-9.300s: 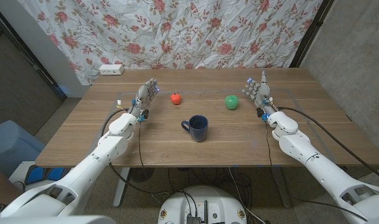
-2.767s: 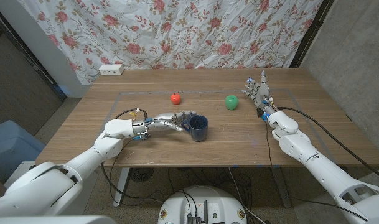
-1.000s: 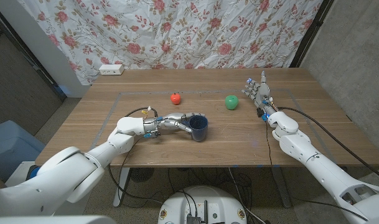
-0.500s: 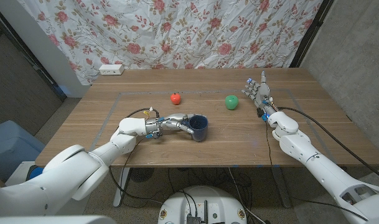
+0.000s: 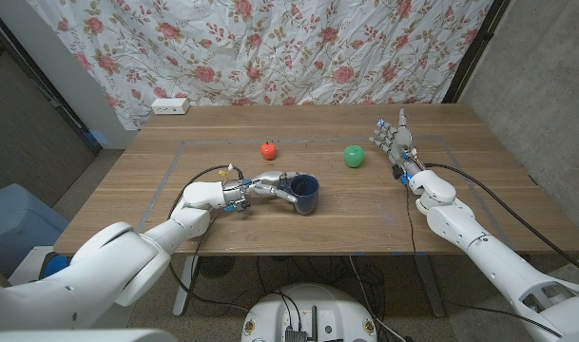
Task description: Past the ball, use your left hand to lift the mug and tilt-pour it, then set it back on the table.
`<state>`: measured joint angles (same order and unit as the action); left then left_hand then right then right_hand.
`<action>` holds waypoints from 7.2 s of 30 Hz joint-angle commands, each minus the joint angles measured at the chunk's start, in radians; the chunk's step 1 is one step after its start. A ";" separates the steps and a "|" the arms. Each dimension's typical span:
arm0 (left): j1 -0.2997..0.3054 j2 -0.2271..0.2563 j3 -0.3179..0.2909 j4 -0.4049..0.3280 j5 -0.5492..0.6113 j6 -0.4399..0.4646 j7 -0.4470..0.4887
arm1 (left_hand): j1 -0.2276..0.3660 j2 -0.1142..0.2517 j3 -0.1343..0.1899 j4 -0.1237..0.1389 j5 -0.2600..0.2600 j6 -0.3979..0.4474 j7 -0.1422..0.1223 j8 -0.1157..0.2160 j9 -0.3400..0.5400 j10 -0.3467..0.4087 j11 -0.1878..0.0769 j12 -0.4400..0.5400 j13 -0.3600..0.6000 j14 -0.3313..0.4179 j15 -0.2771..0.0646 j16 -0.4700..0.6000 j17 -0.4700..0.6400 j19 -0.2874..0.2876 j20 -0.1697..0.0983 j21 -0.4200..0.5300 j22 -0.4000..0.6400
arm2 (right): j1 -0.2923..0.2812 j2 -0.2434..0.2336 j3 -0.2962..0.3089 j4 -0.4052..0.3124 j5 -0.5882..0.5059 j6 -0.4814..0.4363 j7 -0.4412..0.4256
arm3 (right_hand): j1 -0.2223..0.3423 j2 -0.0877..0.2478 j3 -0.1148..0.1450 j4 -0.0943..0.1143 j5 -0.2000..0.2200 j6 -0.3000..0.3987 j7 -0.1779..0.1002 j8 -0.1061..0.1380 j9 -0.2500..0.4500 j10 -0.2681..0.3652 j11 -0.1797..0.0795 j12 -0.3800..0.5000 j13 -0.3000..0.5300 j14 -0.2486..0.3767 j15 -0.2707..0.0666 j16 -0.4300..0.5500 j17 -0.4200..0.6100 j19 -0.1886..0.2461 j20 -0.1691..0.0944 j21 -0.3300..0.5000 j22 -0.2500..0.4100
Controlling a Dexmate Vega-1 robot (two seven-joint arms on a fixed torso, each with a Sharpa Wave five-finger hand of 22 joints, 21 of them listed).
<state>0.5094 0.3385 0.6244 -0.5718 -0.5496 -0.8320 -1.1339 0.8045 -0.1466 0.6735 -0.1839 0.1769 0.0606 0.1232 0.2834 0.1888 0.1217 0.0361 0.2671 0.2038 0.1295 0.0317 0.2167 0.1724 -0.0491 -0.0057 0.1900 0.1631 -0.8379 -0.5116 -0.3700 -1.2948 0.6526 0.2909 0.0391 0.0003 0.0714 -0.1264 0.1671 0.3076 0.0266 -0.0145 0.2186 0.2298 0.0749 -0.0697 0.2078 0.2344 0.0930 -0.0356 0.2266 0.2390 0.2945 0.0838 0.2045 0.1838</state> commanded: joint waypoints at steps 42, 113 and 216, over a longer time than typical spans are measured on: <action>0.060 -0.013 -0.018 -0.017 0.025 -0.067 0.192 | 0.223 0.067 -0.151 0.008 0.013 0.306 -0.091 0.284 0.097 0.387 -0.148 0.164 0.162 0.366 -0.179 0.129 0.057 0.321 -0.027 0.039 0.010 | 0.001 0.000 0.000 0.001 0.000 0.001 0.001 | -0.008 0.048 -0.001 0.005 0.008 0.008 -0.002 0.005 0.005 0.003 -0.003 0.006 0.004 0.009 -0.006 0.005 0.004 0.003 -0.001 0.005 0.001; 0.219 0.229 -0.050 -0.540 0.097 0.111 0.530 | 0.280 0.142 -0.267 0.016 0.031 0.368 -0.106 0.427 0.151 0.501 -0.175 0.246 0.276 0.467 -0.215 0.229 0.127 0.440 -0.021 0.050 0.019 | 0.001 0.000 0.000 0.002 0.000 0.001 0.001 | -0.008 0.048 -0.001 0.005 0.008 0.007 0.000 0.005 0.005 0.002 -0.002 0.005 0.004 0.009 -0.006 0.005 0.004 0.003 0.000 0.005 0.001; 0.196 0.631 -0.129 -1.211 0.852 0.346 0.798 | 0.247 0.186 -0.293 0.024 0.040 0.438 -0.095 0.513 0.120 0.596 -0.170 0.275 0.333 0.561 -0.220 0.209 0.100 0.519 -0.013 0.063 0.022 | 0.001 0.000 0.000 0.002 0.000 0.001 0.001 | -0.008 0.048 -0.002 0.005 0.008 0.007 -0.002 0.005 0.005 0.001 -0.002 0.005 0.004 0.009 -0.005 0.005 0.004 0.004 -0.001 0.005 0.001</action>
<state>0.7177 0.9478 0.5009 -1.7333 0.1911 -0.5007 -0.3279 0.9660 -0.1544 0.3712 -0.1631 0.2077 0.4308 0.0874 0.6233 0.2599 0.5392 0.0304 0.5383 0.3778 0.6294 -0.0071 0.4268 0.2664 0.4596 -0.0179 0.2518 0.1790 -0.8367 -0.5114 -0.3699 -1.2919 0.6525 0.2927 0.0408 0.0002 0.0714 -0.1264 0.1671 0.3076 0.0266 -0.0145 0.2186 0.2298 0.0749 -0.0697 0.2078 0.2344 0.0930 -0.0357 0.2266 0.2390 0.2945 0.0839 0.2044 0.1838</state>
